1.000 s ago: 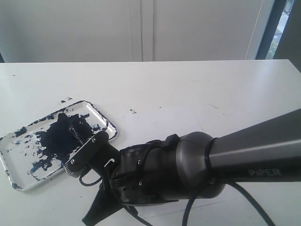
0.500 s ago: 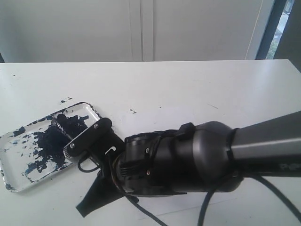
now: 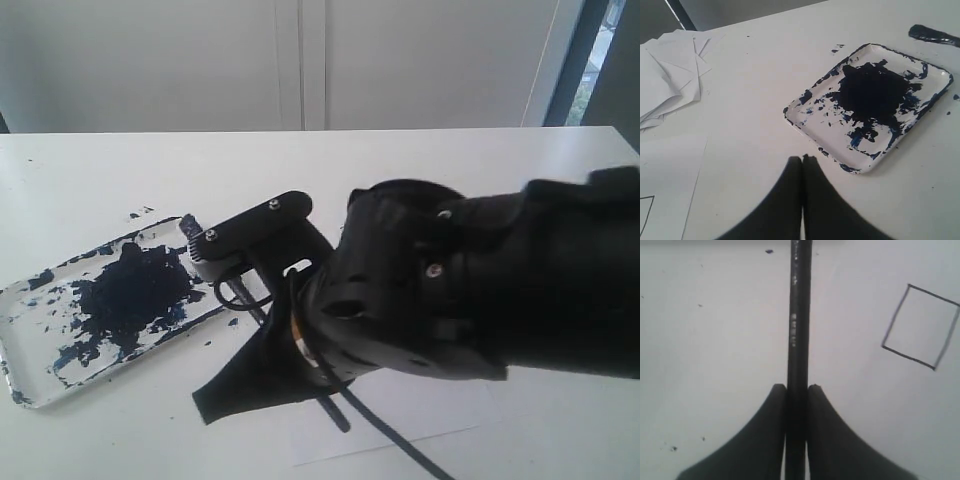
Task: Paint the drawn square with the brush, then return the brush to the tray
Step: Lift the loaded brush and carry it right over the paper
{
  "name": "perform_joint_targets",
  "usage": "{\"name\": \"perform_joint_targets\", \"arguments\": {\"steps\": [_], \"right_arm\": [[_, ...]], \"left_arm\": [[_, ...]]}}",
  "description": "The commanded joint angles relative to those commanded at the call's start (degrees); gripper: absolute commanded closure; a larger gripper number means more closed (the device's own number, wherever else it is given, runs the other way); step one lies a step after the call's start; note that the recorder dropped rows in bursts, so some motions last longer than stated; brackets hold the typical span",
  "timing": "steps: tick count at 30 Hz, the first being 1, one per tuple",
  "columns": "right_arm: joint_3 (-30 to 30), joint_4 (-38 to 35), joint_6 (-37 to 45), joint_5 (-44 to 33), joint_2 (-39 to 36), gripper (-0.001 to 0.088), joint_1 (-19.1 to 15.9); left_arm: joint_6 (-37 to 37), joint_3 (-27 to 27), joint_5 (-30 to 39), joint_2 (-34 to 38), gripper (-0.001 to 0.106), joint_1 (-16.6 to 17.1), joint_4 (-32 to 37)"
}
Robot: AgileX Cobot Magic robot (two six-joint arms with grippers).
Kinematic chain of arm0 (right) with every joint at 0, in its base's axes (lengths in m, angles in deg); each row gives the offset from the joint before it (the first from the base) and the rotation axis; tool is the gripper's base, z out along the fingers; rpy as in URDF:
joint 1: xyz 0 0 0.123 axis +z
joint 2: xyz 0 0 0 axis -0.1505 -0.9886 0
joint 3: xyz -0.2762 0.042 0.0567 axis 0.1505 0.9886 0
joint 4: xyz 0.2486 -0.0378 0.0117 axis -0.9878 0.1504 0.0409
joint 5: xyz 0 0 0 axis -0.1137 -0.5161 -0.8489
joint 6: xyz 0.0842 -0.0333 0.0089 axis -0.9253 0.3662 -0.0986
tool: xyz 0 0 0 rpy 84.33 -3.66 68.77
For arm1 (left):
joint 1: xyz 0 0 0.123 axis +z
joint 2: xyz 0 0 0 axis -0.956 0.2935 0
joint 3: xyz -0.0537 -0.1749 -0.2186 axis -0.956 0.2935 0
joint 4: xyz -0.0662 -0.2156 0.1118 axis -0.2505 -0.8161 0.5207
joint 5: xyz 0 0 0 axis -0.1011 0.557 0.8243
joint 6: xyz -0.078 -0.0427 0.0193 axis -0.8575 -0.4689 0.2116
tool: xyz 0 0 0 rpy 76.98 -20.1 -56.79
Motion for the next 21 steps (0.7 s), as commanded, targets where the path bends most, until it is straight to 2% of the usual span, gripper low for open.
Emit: {"name": "perform_joint_targets", "arguments": {"steps": [9,15,21], "right_arm": [[1.4,-2.3,16.5,-16.6,10.4,0.0868,0.0],[5.1,-3.3,18.0,-23.4,20.5,0.0868,0.0],[9.6,-6.0,19.4,-23.7,31.6,0.0868,0.0]], "left_arm": [[0.0,0.0,0.0,0.0,0.105,0.0,0.0],[0.0,0.0,0.0,0.0,0.105,0.0,0.0],[0.0,0.0,0.0,0.0,0.105,0.0,0.0]]}}
